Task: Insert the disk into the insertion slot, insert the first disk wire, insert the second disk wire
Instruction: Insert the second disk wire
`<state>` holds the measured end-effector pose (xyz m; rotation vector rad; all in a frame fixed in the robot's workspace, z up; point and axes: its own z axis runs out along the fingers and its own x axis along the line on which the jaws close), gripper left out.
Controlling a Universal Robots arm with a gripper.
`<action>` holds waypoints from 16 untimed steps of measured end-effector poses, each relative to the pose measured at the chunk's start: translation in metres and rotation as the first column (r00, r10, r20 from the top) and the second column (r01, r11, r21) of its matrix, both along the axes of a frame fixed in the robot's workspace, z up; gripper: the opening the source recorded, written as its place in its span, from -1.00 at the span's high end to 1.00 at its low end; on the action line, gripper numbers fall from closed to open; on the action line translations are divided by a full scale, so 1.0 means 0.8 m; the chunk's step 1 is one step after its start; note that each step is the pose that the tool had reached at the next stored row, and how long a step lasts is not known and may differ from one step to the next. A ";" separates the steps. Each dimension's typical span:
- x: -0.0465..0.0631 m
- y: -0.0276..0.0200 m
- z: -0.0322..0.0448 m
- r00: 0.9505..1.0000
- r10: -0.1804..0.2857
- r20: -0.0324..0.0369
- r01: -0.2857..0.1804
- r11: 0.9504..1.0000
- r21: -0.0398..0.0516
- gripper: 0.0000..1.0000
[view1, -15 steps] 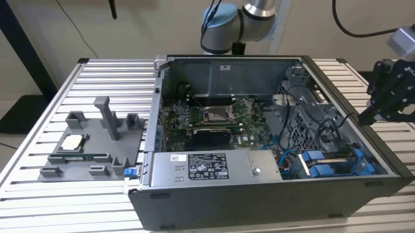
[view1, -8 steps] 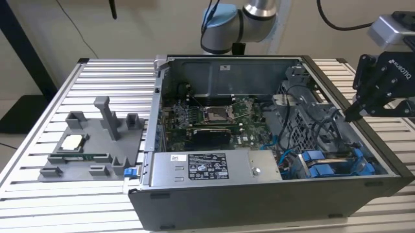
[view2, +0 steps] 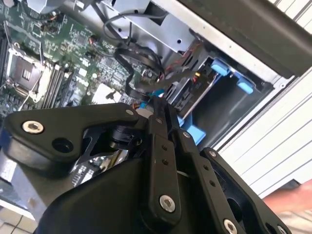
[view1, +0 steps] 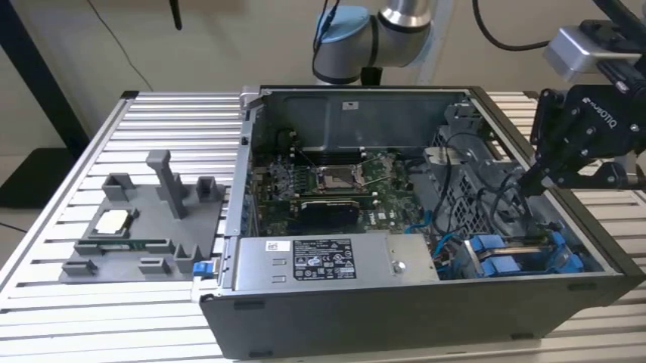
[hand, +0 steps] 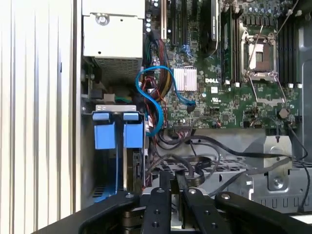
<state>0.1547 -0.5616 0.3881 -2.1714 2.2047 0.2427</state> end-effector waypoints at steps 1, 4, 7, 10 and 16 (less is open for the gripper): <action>-0.002 -0.0007 -0.0001 1.000 0.000 0.000 0.000 1.000 -0.002 0.68; -0.007 -0.0022 -0.0005 1.000 0.001 0.000 -0.001 1.000 -0.008 0.68; -0.011 -0.0033 -0.0005 1.000 0.002 0.000 -0.002 1.000 -0.016 0.68; -0.017 -0.0040 -0.0007 1.000 0.002 0.000 -0.002 0.999 -0.033 0.68; -0.017 -0.0040 -0.0009 1.000 0.002 0.000 -0.002 0.999 -0.039 0.68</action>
